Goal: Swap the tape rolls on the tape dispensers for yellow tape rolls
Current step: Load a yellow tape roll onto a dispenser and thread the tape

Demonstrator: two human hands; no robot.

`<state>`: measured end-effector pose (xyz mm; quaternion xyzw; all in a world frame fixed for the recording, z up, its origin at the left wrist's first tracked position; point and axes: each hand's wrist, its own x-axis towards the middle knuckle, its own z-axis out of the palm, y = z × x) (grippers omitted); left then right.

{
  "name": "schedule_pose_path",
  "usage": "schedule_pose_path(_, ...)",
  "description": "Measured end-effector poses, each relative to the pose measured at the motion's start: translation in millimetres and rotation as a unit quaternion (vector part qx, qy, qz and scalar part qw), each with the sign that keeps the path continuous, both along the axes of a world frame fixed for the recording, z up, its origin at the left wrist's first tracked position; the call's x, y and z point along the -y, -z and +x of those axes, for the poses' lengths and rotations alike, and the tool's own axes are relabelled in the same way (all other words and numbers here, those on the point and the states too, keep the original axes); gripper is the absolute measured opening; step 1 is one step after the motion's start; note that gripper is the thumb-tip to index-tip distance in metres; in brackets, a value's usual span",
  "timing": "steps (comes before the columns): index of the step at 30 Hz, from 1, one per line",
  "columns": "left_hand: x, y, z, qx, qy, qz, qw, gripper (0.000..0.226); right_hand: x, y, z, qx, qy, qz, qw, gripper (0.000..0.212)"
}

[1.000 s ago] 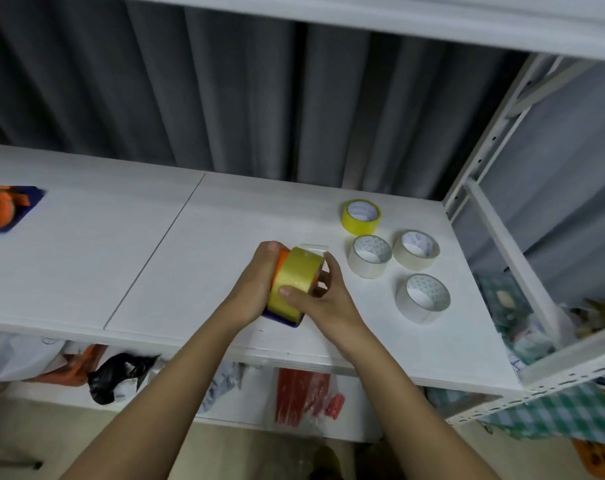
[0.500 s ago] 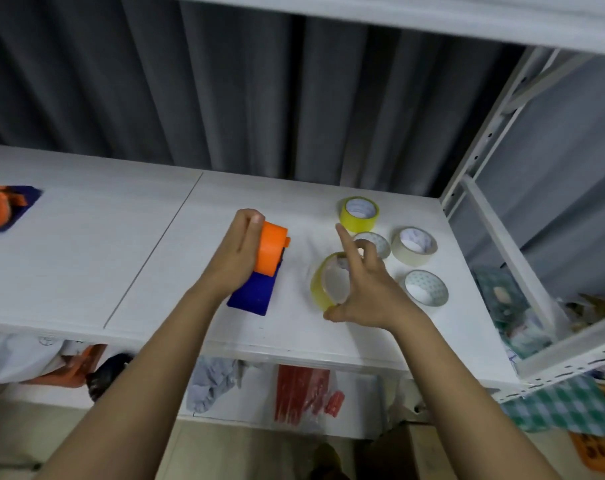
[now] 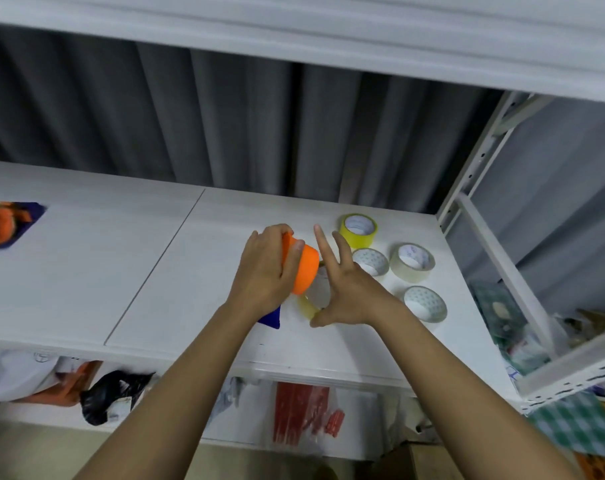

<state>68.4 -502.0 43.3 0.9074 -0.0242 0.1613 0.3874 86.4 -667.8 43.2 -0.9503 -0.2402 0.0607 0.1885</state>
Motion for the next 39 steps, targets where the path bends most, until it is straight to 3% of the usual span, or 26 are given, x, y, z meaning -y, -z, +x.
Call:
schedule_pose_path(3, 0, 12, 3, 0.03, -0.006, 0.082, 0.996, 0.039, 2, -4, -3, -0.003, -0.006, 0.077, 0.997, 0.147)
schedule_pose_path(8, -9, 21, 6, 0.016, -0.009, 0.166, 0.986, 0.049, 4, -15, -7, 0.123, -0.049, 0.046, 0.99, 0.145)
schedule_pose_path(11, -8, 14, 1, 0.006, -0.031, 0.064, 0.997, 0.042, 7, -21, -10, 0.15, -0.055, 0.088, 0.983, 0.144)
schedule_pose_path(13, -10, 9, -4, 0.007, -0.041, -0.024, 0.999, 0.041, 8, -21, -10, 0.158, -0.064, 0.059, 0.984, 0.145)
schedule_pose_path(17, -1, -3, -10, -0.016, -0.004, -0.045, 0.999, 0.054, 3, -17, -11, 0.136, -0.094, 0.009, 0.986, 0.147)
schedule_pose_path(24, 1, -4, -10, -0.053, 0.011, -0.048, 0.997, 0.035, -5, -16, -10, 0.035, -0.058, 0.195, 0.978, 0.142)
schedule_pose_path(30, -10, -11, -17, -0.085, 0.05, -0.161, 0.982, 0.032, -12, -5, -25, 0.03, 0.021, 0.352, 0.935, 0.14)
schedule_pose_path(34, -9, -13, -22, -0.04, 0.07, -0.076, 0.994, 0.034, -18, -14, -30, 0.066, -0.05, 0.252, 0.964, 0.13)
schedule_pose_path(36, -6, -11, -24, -0.043, 0.087, -0.109, 0.989, 0.037, -22, -20, -30, 0.069, -0.079, 0.211, 0.972, 0.13)
schedule_pose_path(39, -7, -8, -24, -0.112, 0.092, -0.185, 0.972, 0.044, -27, -33, -28, 0.025, -0.07, 0.227, 0.971, 0.136)
